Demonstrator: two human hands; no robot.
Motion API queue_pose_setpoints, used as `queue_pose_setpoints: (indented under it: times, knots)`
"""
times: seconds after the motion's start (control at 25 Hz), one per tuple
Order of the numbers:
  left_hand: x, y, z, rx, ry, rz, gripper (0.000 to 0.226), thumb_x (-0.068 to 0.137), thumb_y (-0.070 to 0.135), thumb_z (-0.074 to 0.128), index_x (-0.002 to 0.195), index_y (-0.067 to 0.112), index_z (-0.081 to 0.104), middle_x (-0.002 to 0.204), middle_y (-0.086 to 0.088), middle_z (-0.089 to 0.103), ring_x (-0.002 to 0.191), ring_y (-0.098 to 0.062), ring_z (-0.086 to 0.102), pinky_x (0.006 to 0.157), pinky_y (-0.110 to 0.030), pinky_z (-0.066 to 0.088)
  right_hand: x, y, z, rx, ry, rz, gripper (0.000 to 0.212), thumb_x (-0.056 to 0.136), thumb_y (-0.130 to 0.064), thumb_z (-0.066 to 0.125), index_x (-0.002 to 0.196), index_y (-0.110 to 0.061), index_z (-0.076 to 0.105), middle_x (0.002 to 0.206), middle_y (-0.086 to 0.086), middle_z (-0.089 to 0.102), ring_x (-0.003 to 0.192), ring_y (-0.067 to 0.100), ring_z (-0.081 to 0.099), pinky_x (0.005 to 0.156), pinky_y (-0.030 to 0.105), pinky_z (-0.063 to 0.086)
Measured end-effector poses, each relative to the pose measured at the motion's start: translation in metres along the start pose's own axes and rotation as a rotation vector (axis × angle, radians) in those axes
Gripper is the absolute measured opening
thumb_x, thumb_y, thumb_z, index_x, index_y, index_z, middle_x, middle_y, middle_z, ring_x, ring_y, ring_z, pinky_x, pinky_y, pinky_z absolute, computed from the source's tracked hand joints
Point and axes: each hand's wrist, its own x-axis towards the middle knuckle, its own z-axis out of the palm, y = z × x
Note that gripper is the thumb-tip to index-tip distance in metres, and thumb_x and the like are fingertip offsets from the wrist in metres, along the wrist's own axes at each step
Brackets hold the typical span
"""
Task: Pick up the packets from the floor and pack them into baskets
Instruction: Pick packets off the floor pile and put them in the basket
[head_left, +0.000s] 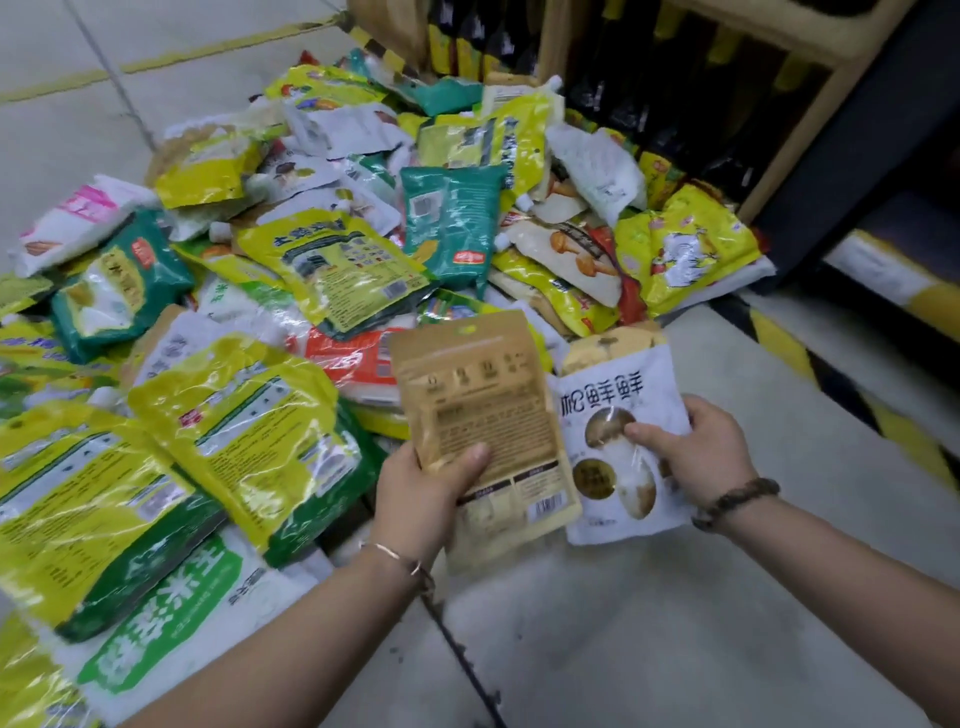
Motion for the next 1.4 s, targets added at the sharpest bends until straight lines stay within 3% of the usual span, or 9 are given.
queue_pose_setpoints:
  times: [0.2,0.28,0.4,0.48,0.68,0.92,1.12,1.28,1.4]
  knots:
    - [0.013,0.008,0.057,-0.060,-0.192,-0.011,0.022,0.085,-0.007,0.056,0.104,0.004,0.060,0.085,-0.001,0.066,0.057,0.003,0.062,0.048,-0.011,0.046,-0.003,-0.003,-0.069,0.071,0.280,0.011,0.016,0.077,-0.008,0.074,0.087,-0.012,0.061,0.079,0.000,0.065,0.062,0.007,0.061,0.053,0.021,0.046]
    - [0.008,0.007,0.081,-0.079,-0.221,0.007,0.026,0.086,-0.006,0.056,0.111,0.005,0.057,0.091,-0.004,0.066,0.067,-0.003,0.065,0.057,-0.017,0.052,-0.011,-0.007,-0.097,0.059,0.358,-0.008,0.016,0.078,-0.010,0.074,0.089,-0.012,0.063,0.083,0.003,0.067,0.064,0.009,0.062,0.057,0.022,0.049]
    - [-0.006,0.010,0.111,-0.131,-0.204,0.055,0.032,0.088,-0.003,0.055,0.115,0.014,0.051,0.109,-0.007,0.065,0.099,-0.023,0.063,0.093,-0.045,0.049,-0.024,-0.021,-0.132,0.043,0.470,-0.058,0.015,0.080,-0.012,0.072,0.088,-0.013,0.060,0.078,-0.004,0.063,0.065,0.010,0.058,0.053,0.018,0.048]
    - [-0.019,0.020,0.128,-0.112,-0.234,0.135,0.033,0.089,-0.002,0.055,0.112,0.021,0.050,0.111,-0.001,0.064,0.106,-0.020,0.060,0.099,-0.042,0.045,-0.034,-0.033,-0.153,0.060,0.509,-0.079,0.014,0.081,-0.014,0.072,0.082,-0.016,0.058,0.076,-0.008,0.061,0.065,0.005,0.056,0.051,0.018,0.044]
    - [-0.046,0.051,0.148,-0.073,-0.370,0.271,0.037,0.090,-0.003,0.052,0.108,0.029,0.047,0.099,0.019,0.059,0.087,0.012,0.056,0.075,-0.004,0.045,-0.056,-0.054,-0.186,0.035,0.522,-0.142,0.014,0.082,-0.015,0.071,0.091,-0.016,0.060,0.080,-0.010,0.063,0.069,0.005,0.059,0.053,0.017,0.045]
    - [-0.073,0.086,0.162,-0.075,-0.380,0.356,0.031,0.089,0.002,0.056,0.113,0.022,0.053,0.105,0.005,0.065,0.098,-0.013,0.061,0.086,-0.030,0.048,-0.087,-0.088,-0.235,-0.072,0.559,-0.169,0.019,0.081,-0.020,0.071,0.096,-0.012,0.062,0.088,0.001,0.066,0.078,0.018,0.063,0.068,0.031,0.051]
    - [-0.107,0.136,0.191,-0.127,-0.410,0.463,0.027,0.088,0.003,0.059,0.109,0.020,0.056,0.096,0.012,0.066,0.086,0.000,0.062,0.071,-0.014,0.051,-0.126,-0.120,-0.295,-0.137,0.576,-0.246,0.017,0.083,-0.022,0.069,0.096,-0.014,0.062,0.087,-0.004,0.066,0.076,0.012,0.063,0.065,0.028,0.049]
    - [-0.149,0.171,0.243,-0.184,-0.510,0.457,0.022,0.090,0.008,0.057,0.105,0.023,0.056,0.099,0.005,0.068,0.090,-0.013,0.064,0.081,-0.033,0.050,-0.166,-0.131,-0.368,-0.141,0.659,-0.308,0.010,0.084,-0.024,0.069,0.090,-0.021,0.063,0.085,-0.006,0.068,0.075,0.011,0.065,0.063,0.027,0.051]
    - [-0.188,0.191,0.293,-0.165,-0.599,0.484,0.022,0.092,0.012,0.055,0.106,0.029,0.054,0.106,0.004,0.067,0.098,-0.018,0.062,0.083,-0.035,0.045,-0.193,-0.126,-0.429,-0.139,0.748,-0.305,0.014,0.083,-0.025,0.070,0.092,-0.017,0.064,0.085,-0.002,0.069,0.072,0.015,0.066,0.063,0.030,0.053]
